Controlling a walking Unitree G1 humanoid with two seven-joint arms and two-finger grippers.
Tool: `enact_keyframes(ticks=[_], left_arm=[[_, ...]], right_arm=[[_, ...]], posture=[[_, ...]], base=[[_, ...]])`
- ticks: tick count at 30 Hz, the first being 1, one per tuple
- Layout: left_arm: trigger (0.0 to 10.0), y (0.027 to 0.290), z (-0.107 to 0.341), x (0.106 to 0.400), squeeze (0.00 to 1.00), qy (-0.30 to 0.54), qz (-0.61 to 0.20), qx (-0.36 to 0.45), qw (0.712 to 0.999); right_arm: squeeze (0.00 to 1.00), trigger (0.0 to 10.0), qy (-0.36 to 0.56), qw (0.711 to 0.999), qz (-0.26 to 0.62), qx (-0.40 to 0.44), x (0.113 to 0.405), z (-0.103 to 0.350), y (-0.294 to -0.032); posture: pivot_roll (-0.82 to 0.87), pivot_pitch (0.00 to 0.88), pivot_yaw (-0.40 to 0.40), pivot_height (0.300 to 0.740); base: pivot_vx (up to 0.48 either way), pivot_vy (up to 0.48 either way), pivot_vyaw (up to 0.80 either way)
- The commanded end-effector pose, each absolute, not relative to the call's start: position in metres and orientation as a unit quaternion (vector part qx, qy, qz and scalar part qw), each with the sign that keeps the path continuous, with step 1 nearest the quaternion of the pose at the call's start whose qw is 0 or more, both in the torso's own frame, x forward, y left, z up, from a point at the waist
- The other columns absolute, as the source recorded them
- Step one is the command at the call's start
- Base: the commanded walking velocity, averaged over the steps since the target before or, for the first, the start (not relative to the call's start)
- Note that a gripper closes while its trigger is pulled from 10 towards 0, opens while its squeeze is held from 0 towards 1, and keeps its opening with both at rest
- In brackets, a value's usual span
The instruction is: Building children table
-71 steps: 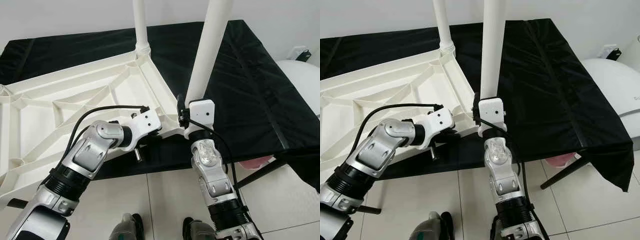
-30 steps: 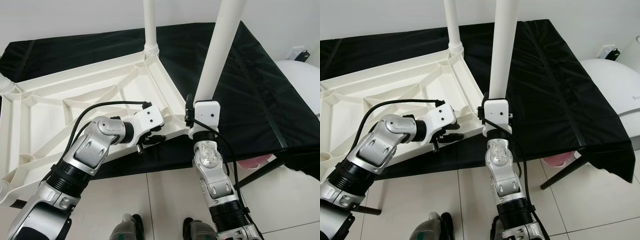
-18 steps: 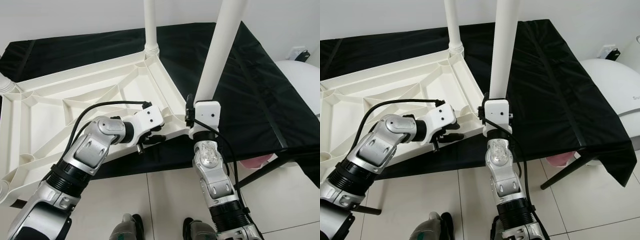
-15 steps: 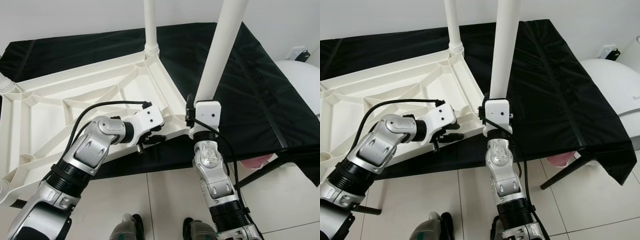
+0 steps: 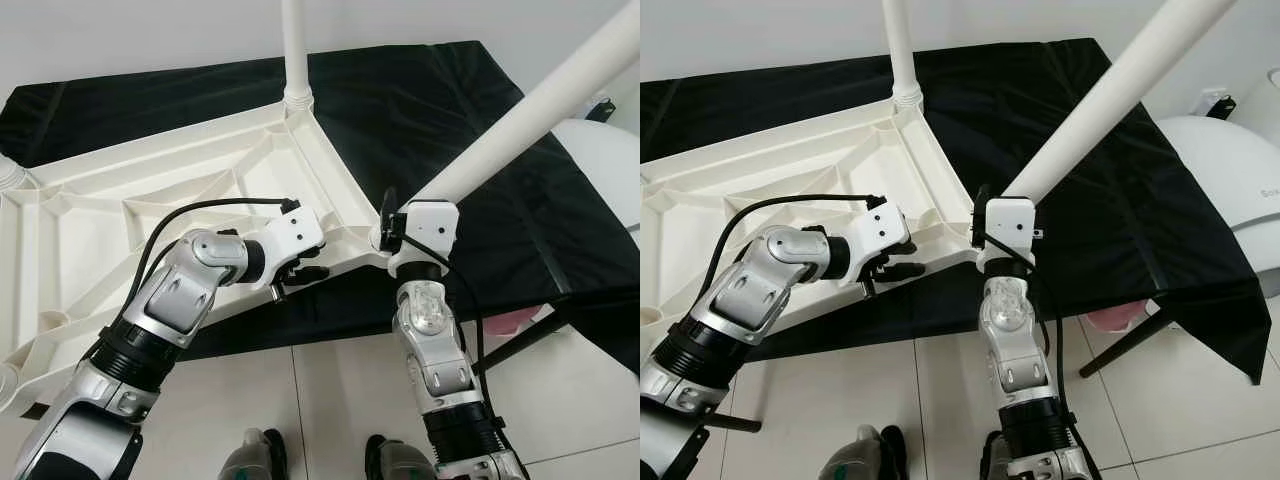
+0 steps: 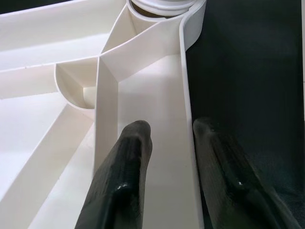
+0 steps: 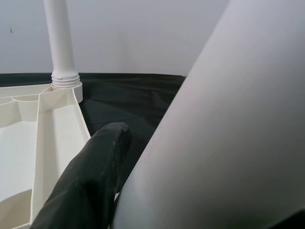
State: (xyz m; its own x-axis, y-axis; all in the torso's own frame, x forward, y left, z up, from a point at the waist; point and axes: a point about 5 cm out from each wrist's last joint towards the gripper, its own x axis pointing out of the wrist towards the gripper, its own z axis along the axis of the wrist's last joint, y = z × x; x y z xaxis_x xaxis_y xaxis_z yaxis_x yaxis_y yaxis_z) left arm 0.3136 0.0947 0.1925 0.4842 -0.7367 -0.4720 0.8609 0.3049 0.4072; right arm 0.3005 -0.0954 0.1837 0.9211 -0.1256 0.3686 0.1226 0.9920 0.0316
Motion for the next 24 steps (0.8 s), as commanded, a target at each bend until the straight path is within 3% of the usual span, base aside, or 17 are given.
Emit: enact_keyframes(ticks=[1,15,16,18,19,21,22,23,24], left_arm=[[10.0,0.104,0.202,0.321,0.0,0.085,-0.458,0.329,0.822],[10.0,0.104,0.202,0.322,0.0,0.084,-0.456,0.328,0.823],[10.0,0.104,0.202,0.322,0.0,0.083,-0.456,0.328,0.824],[10.0,0.104,0.203,0.322,0.0,0.083,-0.456,0.327,0.824],[10.0,0.104,0.203,0.322,0.0,0.082,-0.455,0.327,0.824],[10.0,0.104,0.203,0.322,0.0,0.082,-0.455,0.327,0.824],[10.0,0.105,0.204,0.322,0.0,0.082,-0.455,0.327,0.824],[10.0,0.105,0.204,0.322,0.0,0.082,-0.455,0.327,0.824],[10.0,0.105,0.204,0.322,0.0,0.08,-0.454,0.327,0.825]], right_arm=[[0.0,10.0,-0.157,0.985,-0.072,0.013,0.298,0.17,-0.096],[0.0,10.0,-0.169,0.983,-0.066,0.006,0.303,0.178,-0.098],[0.0,4.7,-0.171,0.983,-0.06,0.01,0.304,0.18,-0.099],[0.0,4.7,-0.172,0.983,-0.057,0.012,0.305,0.181,-0.1],[0.0,0.0,-0.173,0.983,-0.056,0.013,0.305,0.182,-0.1],[0.0,0.0,-0.173,0.983,-0.056,0.013,0.305,0.182,-0.1],[0.0,4.3,-0.174,0.983,-0.055,0.012,0.306,0.183,-0.101],[0.0,4.3,-0.174,0.983,-0.055,0.012,0.306,0.183,-0.101],[0.0,9.1,-0.176,0.983,-0.055,0.011,0.308,0.185,-0.102]], posture=[[-0.12,0.174,0.063,0.74],[-0.12,0.175,0.061,0.74],[-0.12,0.175,0.06,0.74],[-0.12,0.176,0.058,0.74],[-0.12,0.175,0.057,0.74],[-0.12,0.175,0.057,0.74],[-0.12,0.175,0.057,0.74],[-0.12,0.175,0.057,0.74],[-0.12,0.174,0.056,0.74]], base=[[0.0,0.0,0.0],[0.0,0.0,0.0],[0.0,0.0,0.0],[0.0,0.0,0.0],[0.0,0.0,0.0],[0.0,0.0,0.0],[0.0,0.0,0.0],[0.0,0.0,0.0],[0.0,0.0,0.0]])
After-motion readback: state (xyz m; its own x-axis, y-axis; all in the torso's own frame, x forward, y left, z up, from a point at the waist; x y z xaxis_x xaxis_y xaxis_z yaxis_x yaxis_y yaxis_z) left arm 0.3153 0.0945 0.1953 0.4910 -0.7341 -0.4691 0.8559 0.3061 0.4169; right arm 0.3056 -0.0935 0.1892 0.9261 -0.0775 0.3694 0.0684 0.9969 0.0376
